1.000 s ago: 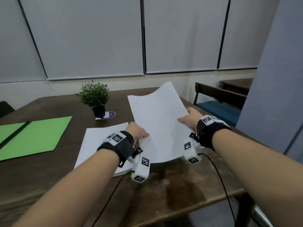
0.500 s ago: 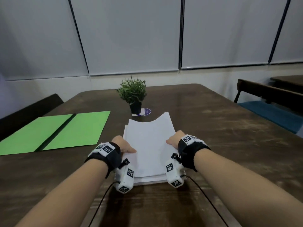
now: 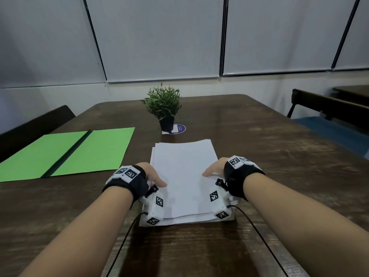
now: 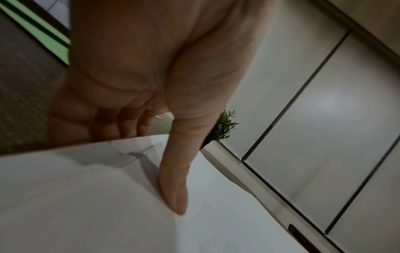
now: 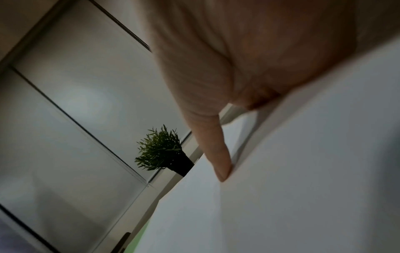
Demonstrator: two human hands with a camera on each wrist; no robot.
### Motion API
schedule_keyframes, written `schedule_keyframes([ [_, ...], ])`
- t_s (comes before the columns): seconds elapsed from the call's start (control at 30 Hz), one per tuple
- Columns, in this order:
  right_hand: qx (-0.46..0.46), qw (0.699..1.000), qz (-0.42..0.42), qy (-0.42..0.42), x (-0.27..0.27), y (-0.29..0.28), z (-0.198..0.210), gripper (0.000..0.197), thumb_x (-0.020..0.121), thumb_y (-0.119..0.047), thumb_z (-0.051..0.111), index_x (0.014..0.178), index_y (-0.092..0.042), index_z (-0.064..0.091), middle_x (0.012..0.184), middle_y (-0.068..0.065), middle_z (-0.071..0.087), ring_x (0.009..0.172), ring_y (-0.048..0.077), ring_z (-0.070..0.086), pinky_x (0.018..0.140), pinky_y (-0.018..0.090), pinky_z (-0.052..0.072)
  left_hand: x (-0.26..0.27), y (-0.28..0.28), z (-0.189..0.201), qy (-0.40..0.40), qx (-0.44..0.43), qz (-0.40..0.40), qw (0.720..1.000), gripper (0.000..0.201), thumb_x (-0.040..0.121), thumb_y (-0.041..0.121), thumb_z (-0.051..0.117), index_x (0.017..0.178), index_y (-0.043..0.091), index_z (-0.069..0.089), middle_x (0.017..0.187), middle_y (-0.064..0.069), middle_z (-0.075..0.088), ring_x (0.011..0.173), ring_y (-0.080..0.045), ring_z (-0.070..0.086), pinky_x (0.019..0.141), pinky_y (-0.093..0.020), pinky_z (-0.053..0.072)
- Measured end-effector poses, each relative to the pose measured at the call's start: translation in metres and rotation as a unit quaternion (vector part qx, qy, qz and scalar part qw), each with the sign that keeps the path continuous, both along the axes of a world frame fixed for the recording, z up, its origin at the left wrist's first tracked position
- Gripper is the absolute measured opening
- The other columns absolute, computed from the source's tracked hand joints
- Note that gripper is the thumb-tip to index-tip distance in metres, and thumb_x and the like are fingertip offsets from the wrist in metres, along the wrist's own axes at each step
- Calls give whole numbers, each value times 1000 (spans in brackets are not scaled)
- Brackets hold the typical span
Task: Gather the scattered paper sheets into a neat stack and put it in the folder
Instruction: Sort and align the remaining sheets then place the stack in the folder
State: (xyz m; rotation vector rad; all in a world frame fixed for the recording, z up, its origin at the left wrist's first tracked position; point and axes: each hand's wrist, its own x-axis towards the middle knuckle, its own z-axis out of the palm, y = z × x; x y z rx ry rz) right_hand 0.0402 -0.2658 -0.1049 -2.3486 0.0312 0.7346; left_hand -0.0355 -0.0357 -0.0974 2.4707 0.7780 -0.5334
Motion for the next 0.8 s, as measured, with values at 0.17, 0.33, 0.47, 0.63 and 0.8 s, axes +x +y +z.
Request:
schedule_keyframes([
  [0.17,13,1000,6,24,-11,6,4,31,90,-26,67,117,-12,60,86,5,59,66,20,59,53,19,49,-3,4,-8,6,-37,15,999,66,64,33,88,114,-2,64,113,-15,68,108,-30,64,97,-39,49],
  [0.33,-52,997,20,-61,-5,5,-1,26,82,-39,70,102,-24,63,108,2,59,99,24,59,90,30,48,0,4,-11,37,-101,27,994,70,60,23,90,117,-4,61,115,-18,67,108,-33,63,99,-46,47],
  [0.47,-29,999,-5,-42,-8,-1,-4,37,82,-37,71,113,-18,63,110,5,60,93,24,58,81,29,46,2,2,-15,8,-121,27,992,76,42,19,95,109,-2,67,105,-19,70,101,-35,66,94,-49,50],
  [0.63,-7,999,-15,-46,-7,-3,-8,37,85,-35,68,114,-13,62,111,7,63,98,27,61,90,34,50,-11,-5,-12,-18,-106,26,994,54,67,22,86,109,-4,63,106,-19,69,96,-33,67,90,-44,52],
  [0.8,63,996,-11,-62,-19,-8,-2,35,96,-16,53,128,-3,52,123,7,56,116,28,54,69,21,47,-22,-18,-4,-65,-52,35,996,31,82,22,74,91,1,54,62,-11,59,42,-18,44,45,-20,34],
])
